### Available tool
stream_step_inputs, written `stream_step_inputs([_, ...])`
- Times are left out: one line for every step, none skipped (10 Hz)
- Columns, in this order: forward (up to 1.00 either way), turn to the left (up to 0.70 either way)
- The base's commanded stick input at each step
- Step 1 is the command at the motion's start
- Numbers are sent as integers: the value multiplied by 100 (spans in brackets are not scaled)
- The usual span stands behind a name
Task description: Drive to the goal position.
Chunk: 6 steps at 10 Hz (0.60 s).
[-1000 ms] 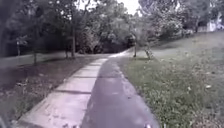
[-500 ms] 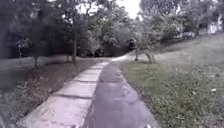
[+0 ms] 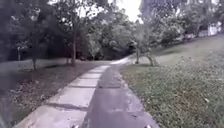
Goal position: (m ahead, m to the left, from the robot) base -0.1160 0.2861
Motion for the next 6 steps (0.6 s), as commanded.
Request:
stream_step_inputs([70, 0])
stream_step_inputs([70, 0])
stream_step_inputs([70, 0])
stream_step_inputs([55, 0])
stream_step_inputs([34, 0])
stream_step_inputs([14, 0])
